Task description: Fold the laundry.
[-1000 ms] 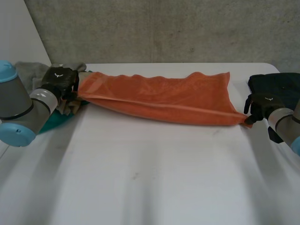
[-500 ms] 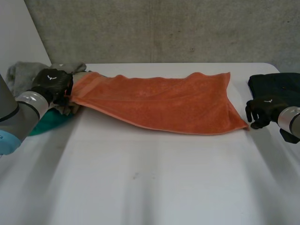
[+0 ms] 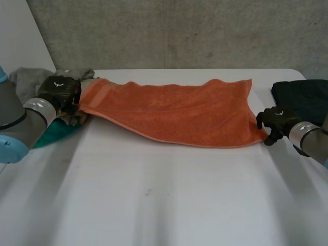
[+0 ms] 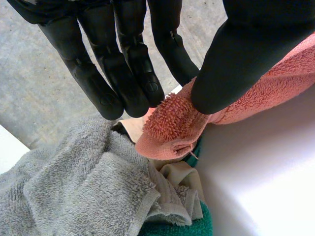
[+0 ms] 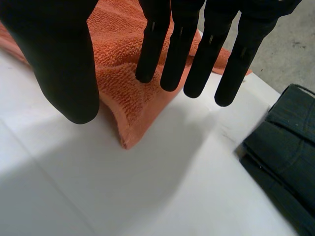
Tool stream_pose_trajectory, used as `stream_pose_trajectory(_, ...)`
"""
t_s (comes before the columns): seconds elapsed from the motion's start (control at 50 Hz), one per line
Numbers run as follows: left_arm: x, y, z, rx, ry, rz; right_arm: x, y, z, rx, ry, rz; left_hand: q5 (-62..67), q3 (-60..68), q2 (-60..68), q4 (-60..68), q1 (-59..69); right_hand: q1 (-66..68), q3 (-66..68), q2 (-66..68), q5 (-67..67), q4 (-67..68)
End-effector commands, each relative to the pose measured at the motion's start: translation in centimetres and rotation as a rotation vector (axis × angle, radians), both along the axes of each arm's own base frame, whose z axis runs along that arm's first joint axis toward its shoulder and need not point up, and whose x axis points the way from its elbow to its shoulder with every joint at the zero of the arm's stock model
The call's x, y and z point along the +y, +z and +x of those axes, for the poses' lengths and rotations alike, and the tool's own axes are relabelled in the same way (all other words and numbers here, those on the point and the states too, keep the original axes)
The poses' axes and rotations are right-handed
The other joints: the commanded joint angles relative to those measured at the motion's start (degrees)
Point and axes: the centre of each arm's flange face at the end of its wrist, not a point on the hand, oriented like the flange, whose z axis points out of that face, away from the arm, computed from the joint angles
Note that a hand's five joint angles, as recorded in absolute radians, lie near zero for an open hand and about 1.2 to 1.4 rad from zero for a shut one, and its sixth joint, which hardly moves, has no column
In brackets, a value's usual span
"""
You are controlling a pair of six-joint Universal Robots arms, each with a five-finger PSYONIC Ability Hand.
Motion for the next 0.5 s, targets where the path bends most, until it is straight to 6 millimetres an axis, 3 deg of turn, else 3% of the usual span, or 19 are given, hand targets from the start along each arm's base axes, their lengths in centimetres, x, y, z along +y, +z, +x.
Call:
stream_pose_trajectory(0.02, 0.2, 0.1, -0.2, -0.002, -0.001, 0.003, -0.8, -0.9, 0.5, 0.000, -0.003, -0.032, 13.57, 11.83, 11.42, 11.58, 13.67, 21.51, 21.59, 22.33, 20.85, 21.44)
stream_pose_trajectory(0.04, 0.3, 0.1, -0.3, -0.002, -0.001, 0.004, -0.9, -1.0, 0.4, 0.001, -0.006, -0.034, 13.57, 11.83, 11.42, 11.58, 13.67, 24.71, 24.78, 25.53, 24.05, 24.63)
stream_pose_trajectory(0.06, 0.4, 0.1, -0.3, -0.003, 0.000, 0.007, -1.0, -1.0, 0.4, 0.002, -0.012, -0.035, 13.57, 11.83, 11.42, 11.58, 13.67, 36.73, 36.81, 37.55, 36.07, 36.66)
stream_pose_trajectory(0.18, 1.4, 0.1, -0.2, -0.015, 0.007, 0.037, -0.4, -0.2, -0.3, 0.006, -0.038, -0.009, 13.57, 11.83, 11.42, 11.58, 13.67, 37.55, 37.62, 38.37, 36.88, 37.47)
stream_pose_trajectory(0.26, 2.8, 0.2, 0.2, -0.053, 0.011, 0.077, 1.0, 2.7, -1.9, 0.037, -0.055, 0.009, 13.57, 11.83, 11.42, 11.58, 13.67, 37.55, 37.62, 38.37, 36.88, 37.47)
stream_pose_trajectory(0.42, 8.3, -0.9, 2.9, -0.299, -0.006, 0.323, 7.1, 6.0, -6.2, 0.371, 0.064, 0.286, 13.57, 11.83, 11.42, 11.58, 13.67, 37.55, 37.62, 38.37, 36.88, 37.47)
stream_pose_trajectory(0.5, 12.1, -1.9, 4.8, -0.461, -0.078, 0.564, 9.7, 7.8, -8.7, 0.507, 0.143, 0.417, 13.57, 11.83, 11.42, 11.58, 13.67, 37.55, 37.62, 38.37, 36.88, 37.47)
